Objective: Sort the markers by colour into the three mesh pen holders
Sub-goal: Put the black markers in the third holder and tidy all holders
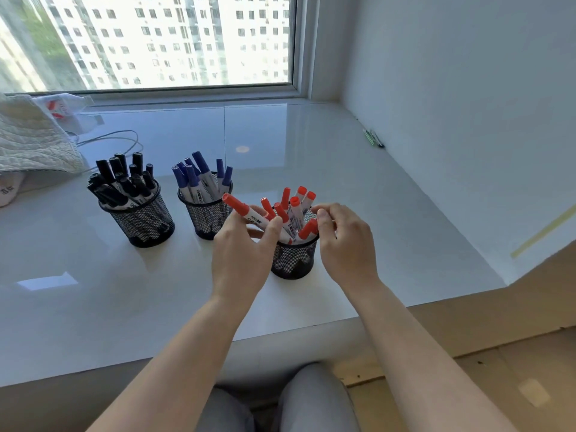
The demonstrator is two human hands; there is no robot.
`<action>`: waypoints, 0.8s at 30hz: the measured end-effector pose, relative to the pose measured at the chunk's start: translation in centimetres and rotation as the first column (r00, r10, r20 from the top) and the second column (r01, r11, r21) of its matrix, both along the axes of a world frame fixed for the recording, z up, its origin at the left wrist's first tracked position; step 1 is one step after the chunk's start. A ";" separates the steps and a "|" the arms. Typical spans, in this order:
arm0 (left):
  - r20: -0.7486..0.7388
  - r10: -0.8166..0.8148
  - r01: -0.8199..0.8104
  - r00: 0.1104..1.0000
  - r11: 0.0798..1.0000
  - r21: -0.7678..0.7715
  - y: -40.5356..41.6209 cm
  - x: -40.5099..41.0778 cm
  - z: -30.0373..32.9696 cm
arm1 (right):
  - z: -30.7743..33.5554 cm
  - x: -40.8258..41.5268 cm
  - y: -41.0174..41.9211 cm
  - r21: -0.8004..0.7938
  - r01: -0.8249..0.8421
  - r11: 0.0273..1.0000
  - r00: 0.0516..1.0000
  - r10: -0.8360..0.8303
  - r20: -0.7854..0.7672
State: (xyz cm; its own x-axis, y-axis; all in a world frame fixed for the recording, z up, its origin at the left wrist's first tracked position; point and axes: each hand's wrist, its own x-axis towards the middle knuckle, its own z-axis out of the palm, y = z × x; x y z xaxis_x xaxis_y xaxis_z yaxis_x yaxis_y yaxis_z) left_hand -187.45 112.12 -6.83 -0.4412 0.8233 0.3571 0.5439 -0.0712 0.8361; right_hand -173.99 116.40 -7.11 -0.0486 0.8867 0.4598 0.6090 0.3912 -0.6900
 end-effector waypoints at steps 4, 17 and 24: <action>-0.005 0.055 -0.054 0.998 0.994 0.095 0.5 -0.4 0.9 | 1.2 -0.3 0.4 -0.008 0.014 1.000 0.999 -0.014 -0.043; -0.361 0.058 -0.003 0.931 0.988 0.152 0.9 -1.3 1.0 | 2.7 -1.9 2.8 -0.165 -0.054 0.985 0.908 0.118 0.403; -0.497 0.047 0.019 0.866 0.992 0.126 0.9 -0.8 -0.3 | 3.2 -0.7 2.3 -0.150 -0.072 0.986 0.997 0.077 0.030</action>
State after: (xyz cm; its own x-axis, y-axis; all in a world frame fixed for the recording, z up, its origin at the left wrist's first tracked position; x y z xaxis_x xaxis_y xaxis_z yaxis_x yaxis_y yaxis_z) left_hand -188.24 112.99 -7.16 -0.1884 0.7536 0.6298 0.8871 -0.1444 0.4383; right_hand -174.64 118.70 -3.94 -0.1311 0.9384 0.3198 0.6069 0.3310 -0.7226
